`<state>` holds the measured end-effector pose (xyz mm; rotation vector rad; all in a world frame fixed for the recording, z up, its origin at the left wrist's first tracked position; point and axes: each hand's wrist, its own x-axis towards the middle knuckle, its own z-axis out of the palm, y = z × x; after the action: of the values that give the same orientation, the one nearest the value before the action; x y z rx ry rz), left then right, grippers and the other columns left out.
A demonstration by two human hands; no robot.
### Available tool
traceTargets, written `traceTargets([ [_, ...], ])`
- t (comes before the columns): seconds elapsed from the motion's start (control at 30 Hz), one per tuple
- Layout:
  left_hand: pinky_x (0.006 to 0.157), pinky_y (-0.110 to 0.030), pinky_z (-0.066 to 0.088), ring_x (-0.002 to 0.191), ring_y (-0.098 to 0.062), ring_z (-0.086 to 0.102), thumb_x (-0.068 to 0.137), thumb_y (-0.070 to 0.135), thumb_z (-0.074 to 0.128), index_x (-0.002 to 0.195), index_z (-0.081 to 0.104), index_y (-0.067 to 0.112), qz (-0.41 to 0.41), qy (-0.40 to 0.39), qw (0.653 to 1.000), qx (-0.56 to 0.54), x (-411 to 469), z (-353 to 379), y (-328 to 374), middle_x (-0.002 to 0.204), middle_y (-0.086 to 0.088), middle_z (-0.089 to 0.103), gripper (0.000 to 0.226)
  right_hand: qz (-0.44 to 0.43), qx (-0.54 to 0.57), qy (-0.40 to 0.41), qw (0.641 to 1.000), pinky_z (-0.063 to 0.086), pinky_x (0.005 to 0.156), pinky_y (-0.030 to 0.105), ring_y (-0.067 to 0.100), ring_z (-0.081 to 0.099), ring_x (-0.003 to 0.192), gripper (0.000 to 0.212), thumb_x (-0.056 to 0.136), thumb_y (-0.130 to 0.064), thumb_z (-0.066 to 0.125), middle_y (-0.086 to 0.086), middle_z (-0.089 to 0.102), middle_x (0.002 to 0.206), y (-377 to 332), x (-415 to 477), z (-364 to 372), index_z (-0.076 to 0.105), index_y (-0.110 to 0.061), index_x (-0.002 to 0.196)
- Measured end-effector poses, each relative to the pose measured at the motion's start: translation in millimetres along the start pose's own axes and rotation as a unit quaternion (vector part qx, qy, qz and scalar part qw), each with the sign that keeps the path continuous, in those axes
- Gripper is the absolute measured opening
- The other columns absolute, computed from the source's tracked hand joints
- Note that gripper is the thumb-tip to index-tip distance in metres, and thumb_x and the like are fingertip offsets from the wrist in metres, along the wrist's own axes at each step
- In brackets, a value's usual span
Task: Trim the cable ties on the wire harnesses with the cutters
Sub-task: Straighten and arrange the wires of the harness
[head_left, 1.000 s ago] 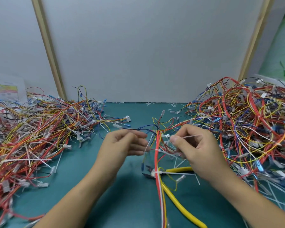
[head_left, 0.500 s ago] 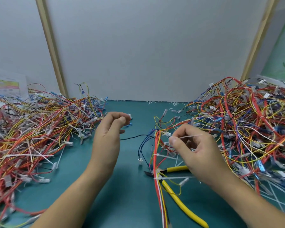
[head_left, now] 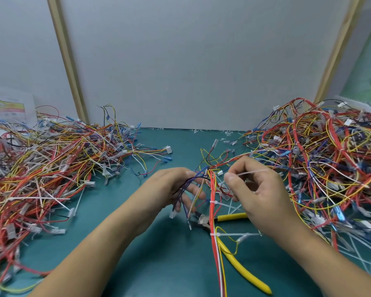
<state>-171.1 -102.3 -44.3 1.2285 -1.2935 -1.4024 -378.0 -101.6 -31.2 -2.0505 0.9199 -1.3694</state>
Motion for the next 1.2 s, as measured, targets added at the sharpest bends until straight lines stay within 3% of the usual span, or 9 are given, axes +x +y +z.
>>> traceTargets([
  [0.1,0.055,-0.027,0.055,0.057,-0.025,0.068,0.071,0.048,0.061,0.082,0.080,0.017,-0.005,-0.032,0.998,-0.048,-8,1,2,0.074,-0.016,0.073,0.038,-0.040,-0.007,-0.026,0.999,0.046,0.054,0.033,0.014,0.053,0.056,0.019,0.088,-0.028,0.060,-0.003,0.056,0.063,-4,-2,2,0.058,-0.019,0.072],
  [0.23,0.089,-0.039,0.058,0.080,-0.027,0.072,0.079,0.049,0.073,0.081,0.079,0.009,0.000,-0.013,0.999,-0.040,-14,2,0,0.087,-0.017,0.073,0.040,-0.092,-0.038,-0.076,0.992,0.045,0.059,0.025,0.015,0.056,0.063,0.016,0.088,-0.023,0.062,-0.007,0.057,0.066,-5,-6,3,0.060,-0.018,0.073],
  [0.37,0.076,-0.027,0.055,0.070,-0.017,0.067,0.077,0.028,0.074,0.081,0.076,0.006,0.039,-0.018,0.997,-0.065,-21,6,5,0.080,-0.013,0.071,0.022,-0.113,-0.045,-0.143,0.982,0.047,0.066,0.026,0.014,0.058,0.074,0.004,0.081,-0.019,0.061,-0.010,0.058,0.076,-7,-6,2,0.061,-0.022,0.079],
  [0.47,0.073,-0.019,0.051,0.073,-0.014,0.064,0.077,0.016,0.071,0.077,0.075,0.007,0.086,-0.025,0.994,-0.063,-23,7,7,0.079,-0.010,0.070,0.010,-0.116,-0.022,-0.152,0.981,0.046,0.074,0.029,0.017,0.056,0.084,0.024,0.068,-0.020,0.052,-0.010,0.060,0.086,-4,0,-7,0.063,-0.024,0.089],
  [0.57,0.075,-0.019,0.052,0.083,-0.024,0.060,0.075,0.020,0.067,0.071,0.072,0.010,0.114,0.012,0.991,-0.074,-23,7,7,0.082,-0.018,0.065,0.012,-0.051,0.127,-0.086,0.987,0.047,0.077,0.033,0.022,0.057,0.084,0.028,0.070,-0.011,0.049,0.000,0.064,0.087,0,4,-11,0.066,-0.015,0.092],
  [0.67,0.094,-0.031,0.047,0.091,-0.031,0.060,0.072,0.020,0.070,0.072,0.071,0.009,0.146,0.039,0.986,-0.067,-23,7,6,0.084,-0.021,0.065,0.011,0.015,0.217,-0.001,0.976,0.048,0.078,0.041,0.025,0.058,0.085,0.027,0.082,-0.014,0.042,0.006,0.067,0.087,1,7,-13,0.068,-0.010,0.089],
  [0.77,0.096,-0.039,0.042,0.089,-0.028,0.061,0.074,0.017,0.069,0.080,0.065,-0.003,0.186,0.041,0.981,-0.031,-22,7,4,0.084,-0.025,0.066,0.021,-0.035,0.102,0.001,0.994,0.050,0.081,0.038,0.016,0.063,0.090,0.023,0.091,-0.027,0.049,-0.001,0.068,0.090,-5,4,-11,0.069,-0.016,0.089],
  [0.9,0.080,-0.020,0.050,0.077,-0.016,0.065,0.078,0.009,0.067,0.089,0.058,-0.008,0.233,0.026,0.972,-0.032,-23,9,5,0.081,-0.010,0.070,0.022,-0.092,-0.052,-0.082,0.991,0.048,0.085,0.035,0.015,0.062,0.107,0.016,0.093,-0.023,0.059,-0.014,0.068,0.104,-11,0,-3,0.074,-0.021,0.092],
  [1.2,0.074,-0.020,0.047,0.079,-0.011,0.060,0.078,0.024,0.074,0.081,0.064,0.012,0.273,0.052,0.960,0.034,-23,12,0,0.079,0.002,0.066,0.016,-0.056,-0.178,-0.091,0.978,0.037,0.088,0.022,0.013,0.049,0.101,0.009,0.088,-0.032,0.069,-0.010,0.051,0.094,-8,1,-1,0.069,-0.024,0.083],
])
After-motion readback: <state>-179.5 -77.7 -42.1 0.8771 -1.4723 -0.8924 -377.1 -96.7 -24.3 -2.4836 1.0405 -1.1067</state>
